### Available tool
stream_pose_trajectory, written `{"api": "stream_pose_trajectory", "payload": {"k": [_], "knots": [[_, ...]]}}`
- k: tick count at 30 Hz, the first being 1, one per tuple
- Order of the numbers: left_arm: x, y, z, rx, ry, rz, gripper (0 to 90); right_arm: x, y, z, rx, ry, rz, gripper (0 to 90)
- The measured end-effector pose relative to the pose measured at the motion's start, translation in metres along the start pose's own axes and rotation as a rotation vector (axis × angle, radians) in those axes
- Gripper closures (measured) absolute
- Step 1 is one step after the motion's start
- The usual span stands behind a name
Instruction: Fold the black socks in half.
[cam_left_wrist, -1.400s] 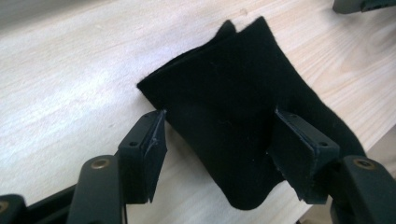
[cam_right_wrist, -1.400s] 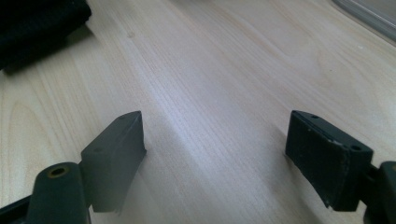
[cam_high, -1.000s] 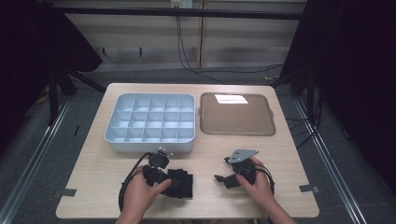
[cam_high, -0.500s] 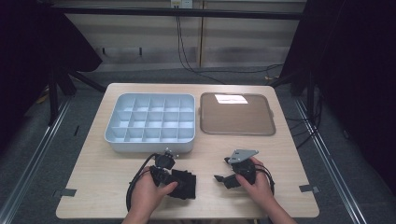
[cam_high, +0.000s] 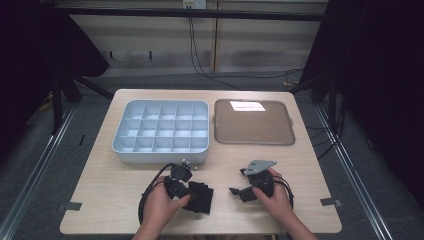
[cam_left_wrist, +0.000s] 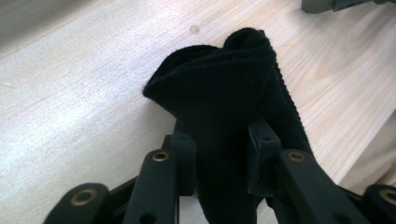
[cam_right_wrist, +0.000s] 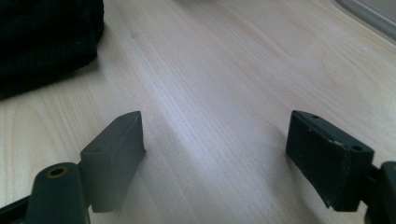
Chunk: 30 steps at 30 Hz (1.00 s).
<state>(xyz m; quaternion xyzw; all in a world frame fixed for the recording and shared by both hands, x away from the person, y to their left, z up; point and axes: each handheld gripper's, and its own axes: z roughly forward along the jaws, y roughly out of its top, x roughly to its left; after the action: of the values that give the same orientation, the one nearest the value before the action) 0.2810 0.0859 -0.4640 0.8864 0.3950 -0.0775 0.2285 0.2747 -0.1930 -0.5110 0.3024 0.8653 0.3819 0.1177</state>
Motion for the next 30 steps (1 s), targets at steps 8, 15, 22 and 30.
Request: {"api": "stream_pose_trajectory", "payload": {"k": [8,15,22,30], "knots": [[0.010,0.004,-0.018,0.039,-0.013,-0.025,71.5,0.000,0.000,0.000,0.000,0.001,0.000,19.1],[0.026,0.006,-0.047,0.038,0.000,-0.055,71.5,0.000,0.000,0.000,0.000,0.001,0.000,19.1],[0.036,0.008,-0.072,0.038,0.015,-0.076,71.5,0.000,0.000,0.000,0.000,0.001,0.000,19.1],[0.045,0.015,-0.091,0.065,0.026,-0.083,71.5,0.000,0.000,0.000,-0.001,0.003,0.001,19.1]]}}
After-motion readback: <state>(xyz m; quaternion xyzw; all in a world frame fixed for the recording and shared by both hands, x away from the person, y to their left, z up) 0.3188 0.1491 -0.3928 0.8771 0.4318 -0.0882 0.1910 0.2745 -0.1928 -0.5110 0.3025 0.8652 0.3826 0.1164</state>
